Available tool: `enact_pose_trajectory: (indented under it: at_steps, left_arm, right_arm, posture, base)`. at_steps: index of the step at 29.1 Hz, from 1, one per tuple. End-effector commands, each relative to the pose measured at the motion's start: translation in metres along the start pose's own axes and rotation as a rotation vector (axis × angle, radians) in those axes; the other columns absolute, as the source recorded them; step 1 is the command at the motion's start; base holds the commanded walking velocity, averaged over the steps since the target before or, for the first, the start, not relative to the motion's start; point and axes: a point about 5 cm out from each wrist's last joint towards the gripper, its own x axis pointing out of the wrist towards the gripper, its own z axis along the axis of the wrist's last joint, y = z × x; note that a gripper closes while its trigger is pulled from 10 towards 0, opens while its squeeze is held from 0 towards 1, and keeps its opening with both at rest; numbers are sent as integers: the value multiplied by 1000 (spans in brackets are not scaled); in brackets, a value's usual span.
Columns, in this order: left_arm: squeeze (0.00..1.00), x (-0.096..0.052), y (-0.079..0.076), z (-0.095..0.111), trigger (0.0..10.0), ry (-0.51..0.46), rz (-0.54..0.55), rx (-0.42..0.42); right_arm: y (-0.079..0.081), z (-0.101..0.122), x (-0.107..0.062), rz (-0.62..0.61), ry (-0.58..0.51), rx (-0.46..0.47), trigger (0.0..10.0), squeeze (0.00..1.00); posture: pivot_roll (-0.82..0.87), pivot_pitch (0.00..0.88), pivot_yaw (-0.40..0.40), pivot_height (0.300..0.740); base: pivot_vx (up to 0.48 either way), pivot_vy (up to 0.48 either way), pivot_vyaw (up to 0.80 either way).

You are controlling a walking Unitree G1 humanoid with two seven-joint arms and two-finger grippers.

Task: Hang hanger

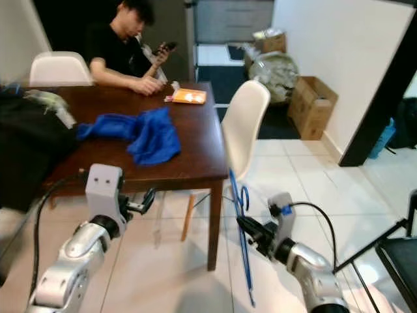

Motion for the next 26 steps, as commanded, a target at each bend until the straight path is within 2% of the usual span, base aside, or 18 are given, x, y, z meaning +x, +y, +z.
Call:
enact_pose_trajectory:
  at_steps: [1, 9, 15, 18, 20, 22, 24, 25, 26]
  left_arm:
    - [0, -1, 1, -2, 10000, -6, 11, 14]
    - [0, -2, 7, 4, 10000, -46, 44, 41]
    - [0, 1, 7, 12, 10000, -79, 44, 77]
    - [0, 2, 7, 14, 10000, -89, 43, 76]
    - [0, 3, 9, 26, 10000, -144, 49, 50]
    - [0, 4, 13, 43, 10000, -214, 54, 36]
    - [0, 4, 15, 49, 10000, -238, 58, 36]
    - [0, 4, 19, 59, 10000, -276, 67, 33]
    - [0, 4, 19, 59, 10000, -276, 67, 33]
  right_arm:
    - [2, 7, 3, 19, -11, -41, 10000, 0]
    - [2, 8, 2, 35, -20, -20, 10000, 0]
    - [9, 5, 2, 117, 16, -16, 10000, 0]
    - [9, 5, 1, 121, 14, -16, 10000, 0]
    - [4, 11, 1, 64, -52, 33, 10000, 0]
    - [-3, 19, -1, 22, -145, 129, 10000, 0]
    - [-5, 22, -2, 17, -177, 157, 10000, 0]
    - [-7, 27, -5, 23, -235, 211, 10000, 0]
    - [-7, 27, -5, 23, -235, 211, 10000, 0]
  posture:
    - [55, 0, -53, 740]
    - [55, 0, -52, 740]
    - [55, 0, -51, 740]
    - [57, 0, -51, 740]
    - [58, 0, -49, 740]
    - [59, 0, -47, 740]
    - [59, 0, -47, 740]
    - [59, 0, -46, 740]
    - [59, 0, -46, 740]
  base:
    - [0, 0, 800]
    - [0, 0, 800]
    - [0, 0, 800]
    - [0, 0, 796]
    - [0, 0, 394]
    - [0, 0, 0]
    - [0, 0, 0]
    - [266, 0, 0]
    - [266, 0, 0]
